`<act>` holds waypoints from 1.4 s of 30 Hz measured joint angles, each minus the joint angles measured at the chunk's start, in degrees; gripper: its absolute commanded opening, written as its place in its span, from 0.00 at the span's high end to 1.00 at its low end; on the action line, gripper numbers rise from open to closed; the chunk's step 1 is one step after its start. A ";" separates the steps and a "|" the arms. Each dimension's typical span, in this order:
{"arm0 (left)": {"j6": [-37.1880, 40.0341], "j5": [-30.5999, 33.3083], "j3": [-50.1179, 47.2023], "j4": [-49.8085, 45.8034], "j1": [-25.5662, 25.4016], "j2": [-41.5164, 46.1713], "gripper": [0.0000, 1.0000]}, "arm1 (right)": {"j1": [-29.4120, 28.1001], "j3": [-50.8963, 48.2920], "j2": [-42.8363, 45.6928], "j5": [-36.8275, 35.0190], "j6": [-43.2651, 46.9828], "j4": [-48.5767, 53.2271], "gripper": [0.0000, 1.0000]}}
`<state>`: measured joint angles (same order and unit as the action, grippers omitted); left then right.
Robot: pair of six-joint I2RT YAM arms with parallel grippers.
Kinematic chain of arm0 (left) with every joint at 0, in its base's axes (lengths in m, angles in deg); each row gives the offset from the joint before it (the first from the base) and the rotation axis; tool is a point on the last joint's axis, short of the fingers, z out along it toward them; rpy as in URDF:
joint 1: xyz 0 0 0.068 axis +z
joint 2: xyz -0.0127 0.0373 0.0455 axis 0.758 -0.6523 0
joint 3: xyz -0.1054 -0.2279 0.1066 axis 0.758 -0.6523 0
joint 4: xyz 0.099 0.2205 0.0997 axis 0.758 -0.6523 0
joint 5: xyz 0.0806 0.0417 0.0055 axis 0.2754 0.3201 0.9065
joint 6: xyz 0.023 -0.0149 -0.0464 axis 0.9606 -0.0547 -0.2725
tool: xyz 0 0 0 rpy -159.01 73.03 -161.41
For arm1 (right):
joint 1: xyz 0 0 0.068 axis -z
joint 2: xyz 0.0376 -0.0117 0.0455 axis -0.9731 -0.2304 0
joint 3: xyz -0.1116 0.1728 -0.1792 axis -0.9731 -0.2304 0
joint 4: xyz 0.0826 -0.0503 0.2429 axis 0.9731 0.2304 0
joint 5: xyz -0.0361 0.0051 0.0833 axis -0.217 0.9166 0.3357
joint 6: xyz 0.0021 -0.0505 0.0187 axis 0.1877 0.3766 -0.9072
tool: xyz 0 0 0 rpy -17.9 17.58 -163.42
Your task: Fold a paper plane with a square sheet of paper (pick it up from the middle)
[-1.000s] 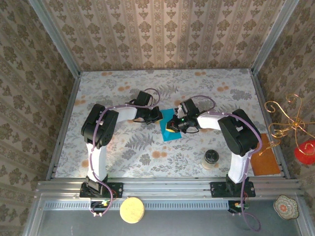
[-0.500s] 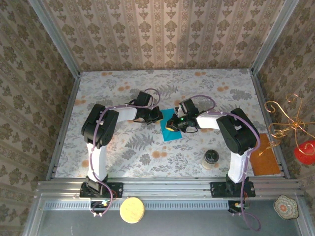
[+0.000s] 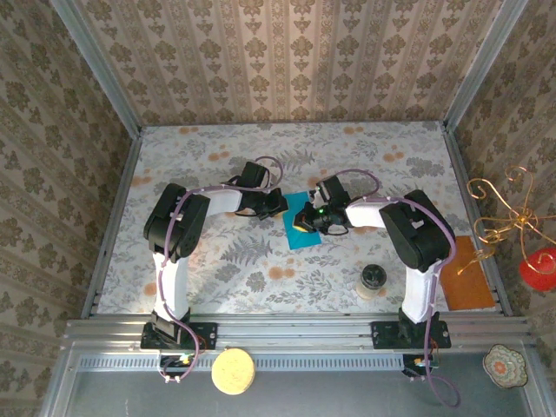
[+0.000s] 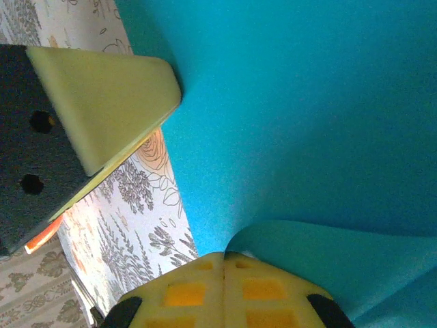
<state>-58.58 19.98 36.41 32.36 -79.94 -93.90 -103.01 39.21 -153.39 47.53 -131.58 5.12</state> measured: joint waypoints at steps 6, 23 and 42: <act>0.00 0.00 0.00 0.00 0.00 0.00 0.92 | 0.00 0.00 -0.11 -0.02 -0.92 -1.27 1.00; 0.00 -0.13 0.00 0.00 0.00 0.00 0.92 | 0.00 0.00 -0.22 -0.22 -1.31 -2.03 0.99; 0.00 -0.15 0.00 0.04 0.00 0.00 0.92 | 0.00 0.00 -1.22 -0.22 -1.29 -1.97 0.89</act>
<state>-58.58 19.83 36.41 32.40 -79.94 -93.90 -103.01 39.21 -154.61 47.31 -132.87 3.15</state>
